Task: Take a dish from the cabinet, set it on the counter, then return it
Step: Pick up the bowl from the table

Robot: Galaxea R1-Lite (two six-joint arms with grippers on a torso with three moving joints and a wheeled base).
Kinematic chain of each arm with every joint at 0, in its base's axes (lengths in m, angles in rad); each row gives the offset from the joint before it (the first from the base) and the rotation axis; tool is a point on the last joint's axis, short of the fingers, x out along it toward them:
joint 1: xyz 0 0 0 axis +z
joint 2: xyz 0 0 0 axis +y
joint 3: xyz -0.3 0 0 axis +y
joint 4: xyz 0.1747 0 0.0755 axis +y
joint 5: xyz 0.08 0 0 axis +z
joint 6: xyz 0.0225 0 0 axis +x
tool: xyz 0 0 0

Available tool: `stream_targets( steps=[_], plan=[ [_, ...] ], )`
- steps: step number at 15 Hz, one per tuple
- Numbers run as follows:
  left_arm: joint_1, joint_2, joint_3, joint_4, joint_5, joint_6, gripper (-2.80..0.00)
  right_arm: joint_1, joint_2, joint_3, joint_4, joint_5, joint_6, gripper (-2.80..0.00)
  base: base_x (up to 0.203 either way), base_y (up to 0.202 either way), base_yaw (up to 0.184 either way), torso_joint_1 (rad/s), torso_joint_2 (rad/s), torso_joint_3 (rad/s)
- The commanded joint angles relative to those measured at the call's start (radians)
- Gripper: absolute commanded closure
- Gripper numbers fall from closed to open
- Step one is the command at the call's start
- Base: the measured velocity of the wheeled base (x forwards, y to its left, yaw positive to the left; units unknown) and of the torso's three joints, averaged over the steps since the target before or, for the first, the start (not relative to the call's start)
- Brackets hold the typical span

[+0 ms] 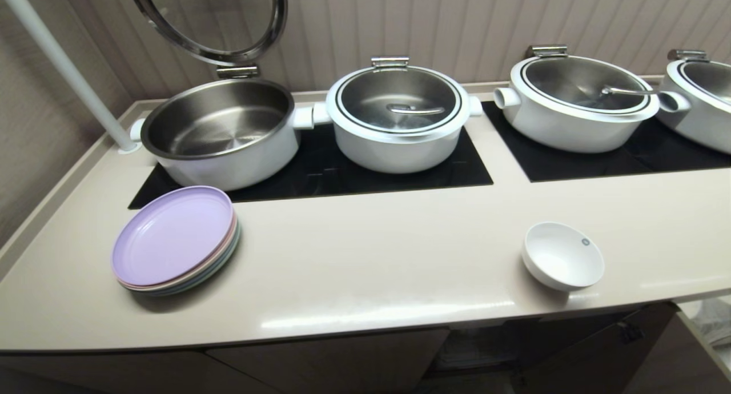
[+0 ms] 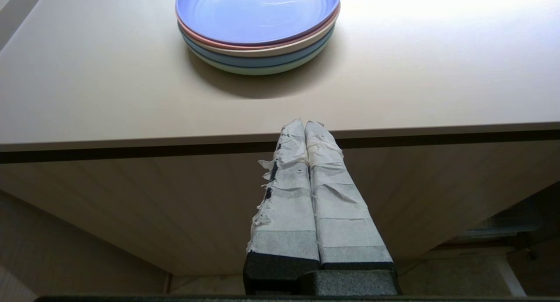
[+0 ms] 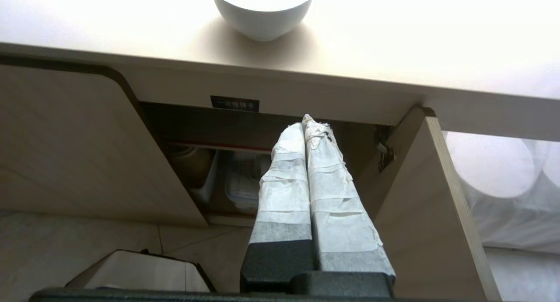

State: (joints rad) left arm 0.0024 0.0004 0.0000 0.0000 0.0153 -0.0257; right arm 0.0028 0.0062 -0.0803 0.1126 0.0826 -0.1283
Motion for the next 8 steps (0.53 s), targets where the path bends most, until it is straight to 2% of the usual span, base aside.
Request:
stream_targets(
  steps=[1, 8],
  plan=[
    [0.001, 0.000, 0.000, 0.000, 0.000, 0.000, 0.00, 0.000, 0.005, -0.007, -0.008, 0.000, -0.001, 0.00, 0.000, 0.000, 0.000, 0.000, 0.00, 0.000],
    [0.001, 0.000, 0.000, 0.000, 0.000, 0.000, 0.00, 0.000, 0.005, -0.007, -0.008, 0.000, -0.001, 0.00, 0.000, 0.000, 0.000, 0.000, 0.00, 0.000]
  ],
)
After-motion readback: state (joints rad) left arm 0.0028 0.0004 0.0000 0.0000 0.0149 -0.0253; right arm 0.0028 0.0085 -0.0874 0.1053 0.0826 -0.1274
